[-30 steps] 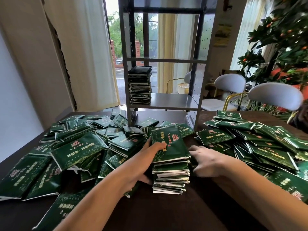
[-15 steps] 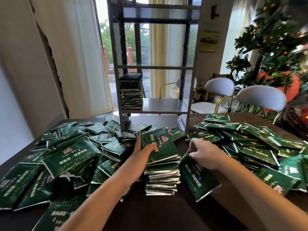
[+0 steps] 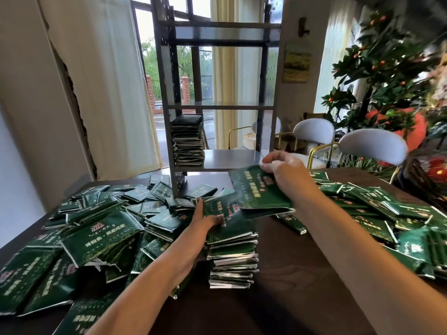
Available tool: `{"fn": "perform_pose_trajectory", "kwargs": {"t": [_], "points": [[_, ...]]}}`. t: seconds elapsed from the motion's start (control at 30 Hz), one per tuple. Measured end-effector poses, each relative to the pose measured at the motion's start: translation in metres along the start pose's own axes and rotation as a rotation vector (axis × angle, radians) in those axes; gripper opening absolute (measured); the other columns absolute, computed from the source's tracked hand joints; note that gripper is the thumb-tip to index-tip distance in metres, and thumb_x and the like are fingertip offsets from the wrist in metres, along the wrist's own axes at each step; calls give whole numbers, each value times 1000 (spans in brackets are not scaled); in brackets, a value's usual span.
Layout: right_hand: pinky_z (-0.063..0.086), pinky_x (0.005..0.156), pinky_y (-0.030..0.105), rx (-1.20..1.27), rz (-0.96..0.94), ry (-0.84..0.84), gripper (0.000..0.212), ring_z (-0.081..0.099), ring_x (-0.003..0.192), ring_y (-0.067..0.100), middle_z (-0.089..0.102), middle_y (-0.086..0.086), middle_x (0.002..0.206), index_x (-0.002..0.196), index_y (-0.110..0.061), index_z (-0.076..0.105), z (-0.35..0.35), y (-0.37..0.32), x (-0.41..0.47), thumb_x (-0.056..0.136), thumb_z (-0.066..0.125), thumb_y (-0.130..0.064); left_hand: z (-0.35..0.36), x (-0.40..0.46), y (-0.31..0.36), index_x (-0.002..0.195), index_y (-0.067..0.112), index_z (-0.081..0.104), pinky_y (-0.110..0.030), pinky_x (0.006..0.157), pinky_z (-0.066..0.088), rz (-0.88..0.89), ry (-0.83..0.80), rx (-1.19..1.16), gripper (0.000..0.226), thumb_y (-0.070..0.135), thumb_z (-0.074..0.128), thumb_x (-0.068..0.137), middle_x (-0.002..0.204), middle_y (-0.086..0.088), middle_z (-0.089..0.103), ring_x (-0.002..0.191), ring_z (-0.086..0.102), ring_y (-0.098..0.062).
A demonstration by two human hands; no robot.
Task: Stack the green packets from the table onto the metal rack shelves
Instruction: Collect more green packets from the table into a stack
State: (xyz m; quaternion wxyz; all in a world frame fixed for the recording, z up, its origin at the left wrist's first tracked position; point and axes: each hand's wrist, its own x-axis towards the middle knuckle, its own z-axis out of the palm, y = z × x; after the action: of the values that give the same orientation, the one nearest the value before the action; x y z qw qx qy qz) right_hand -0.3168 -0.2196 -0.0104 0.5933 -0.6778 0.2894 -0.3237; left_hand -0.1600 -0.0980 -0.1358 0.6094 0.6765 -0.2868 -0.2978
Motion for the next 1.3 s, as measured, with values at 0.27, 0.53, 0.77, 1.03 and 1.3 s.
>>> {"fn": "perform_pose_trajectory", "kwargs": {"t": [0.27, 0.53, 0.77, 1.03, 1.3], "points": [[51, 70, 34, -170, 45, 78, 8, 59, 74, 15, 62, 1, 92, 103, -18, 60, 46, 51, -5, 97, 56, -16, 12, -35, 28, 137, 23, 61, -44, 106, 45, -92, -11, -155, 50, 54, 39, 105, 137, -8, 64, 102, 70, -24], [49, 93, 49, 57, 223, -7, 40, 60, 108, 28, 62, 9, 116, 107, -31, 55, 47, 56, -14, 75, 49, -54, 4, -43, 19, 145, 65, 26, -61, 117, 26, -139, -126, -225, 96, 77, 75, 63, 159, 7, 37, 146, 36, -26], [47, 106, 51, 192, 393, -191, 42, 66, 108, 29, 71, 8, 115, 118, -31, 65, 55, 87, -27, 87, 51, -56, 15, -50, 21, 126, 11, 68, -53, 110, 43, -223, -150, -397, 48, 46, 51, 99, 120, -18, 71, 113, 68, -35], [55, 82, 39, 283, 465, -195, 45, 72, 84, 30, 77, 14, 91, 102, -14, 72, 20, 81, -26, 96, 51, -53, 41, -54, 35, 120, 24, 70, -45, 93, 55, -206, -146, -169, 43, 54, 46, 99, 108, -4, 77, 103, 73, -24], [40, 109, 47, -1059, -113, 79, 64, 39, 135, 34, 40, 10, 150, 149, -24, 41, -50, 113, 50, 88, 55, -15, 37, -53, 34, 128, 29, 62, -45, 91, 56, -229, -114, -107, 45, 58, 49, 96, 111, -2, 76, 103, 72, -23]]}}
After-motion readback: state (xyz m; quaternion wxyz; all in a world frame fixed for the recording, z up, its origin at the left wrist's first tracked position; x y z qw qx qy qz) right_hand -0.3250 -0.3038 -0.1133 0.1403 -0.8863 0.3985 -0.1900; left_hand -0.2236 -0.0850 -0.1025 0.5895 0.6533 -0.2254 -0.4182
